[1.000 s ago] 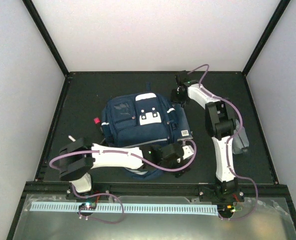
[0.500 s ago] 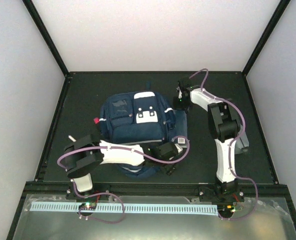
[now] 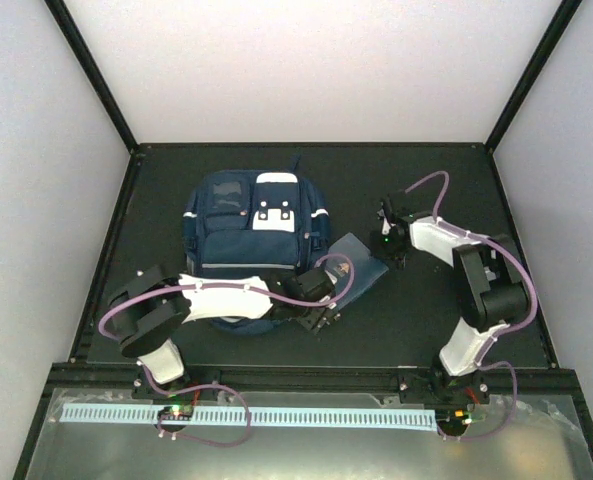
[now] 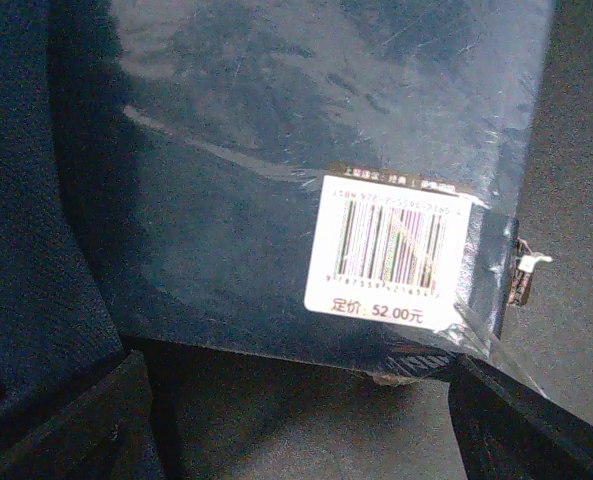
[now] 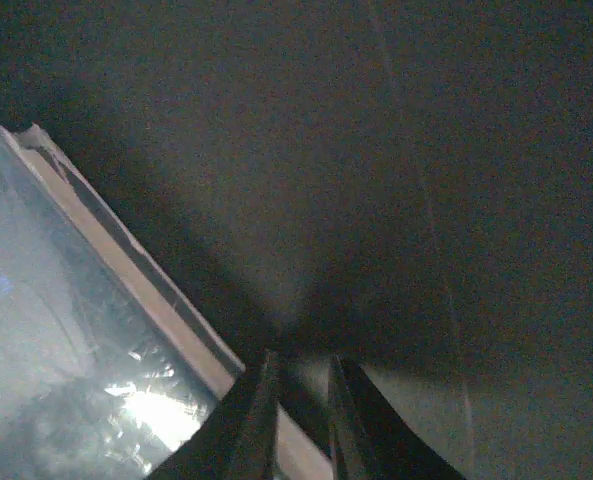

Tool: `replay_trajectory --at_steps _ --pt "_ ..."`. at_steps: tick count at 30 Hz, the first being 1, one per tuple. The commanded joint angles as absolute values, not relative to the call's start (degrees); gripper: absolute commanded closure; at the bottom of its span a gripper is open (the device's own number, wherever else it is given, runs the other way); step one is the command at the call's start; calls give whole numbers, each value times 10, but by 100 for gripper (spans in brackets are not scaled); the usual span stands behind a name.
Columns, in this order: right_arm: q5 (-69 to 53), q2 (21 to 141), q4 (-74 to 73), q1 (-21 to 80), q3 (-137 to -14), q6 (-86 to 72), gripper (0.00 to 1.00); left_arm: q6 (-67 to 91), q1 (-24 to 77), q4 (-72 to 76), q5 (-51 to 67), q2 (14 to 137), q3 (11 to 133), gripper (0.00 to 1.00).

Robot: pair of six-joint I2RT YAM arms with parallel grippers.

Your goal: Pack the student bag

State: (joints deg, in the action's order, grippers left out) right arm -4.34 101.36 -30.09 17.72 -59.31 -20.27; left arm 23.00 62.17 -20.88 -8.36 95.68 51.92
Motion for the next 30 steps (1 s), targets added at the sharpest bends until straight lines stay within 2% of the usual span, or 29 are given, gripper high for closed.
replay_trajectory --at_steps 1,3,5,7,9,14,18,25,30 --pt "-119 981 -292 182 -560 -203 72 250 613 -185 -101 957 513 15" --pt "-141 986 -280 172 -561 -199 49 272 612 -158 -78 948 500 15" --pt "-164 989 -265 165 -558 -197 35 301 612 -122 -45 938 482 14" --pt "-183 986 -245 162 -550 -193 24 336 612 -76 -11 930 461 13" --pt "-211 986 -223 161 -542 -185 20 371 611 -39 12 927 443 13" --pt "-264 1006 -207 153 -538 -182 20 450 612 9 31 909 417 13" --pt "-303 1008 -202 154 -510 -196 27 468 611 34 36 914 414 12" --pt "-385 853 -151 153 -359 -267 44 464 601 73 56 941 424 13" --pt "-392 722 -194 154 -303 -292 53 428 598 86 55 930 441 15"
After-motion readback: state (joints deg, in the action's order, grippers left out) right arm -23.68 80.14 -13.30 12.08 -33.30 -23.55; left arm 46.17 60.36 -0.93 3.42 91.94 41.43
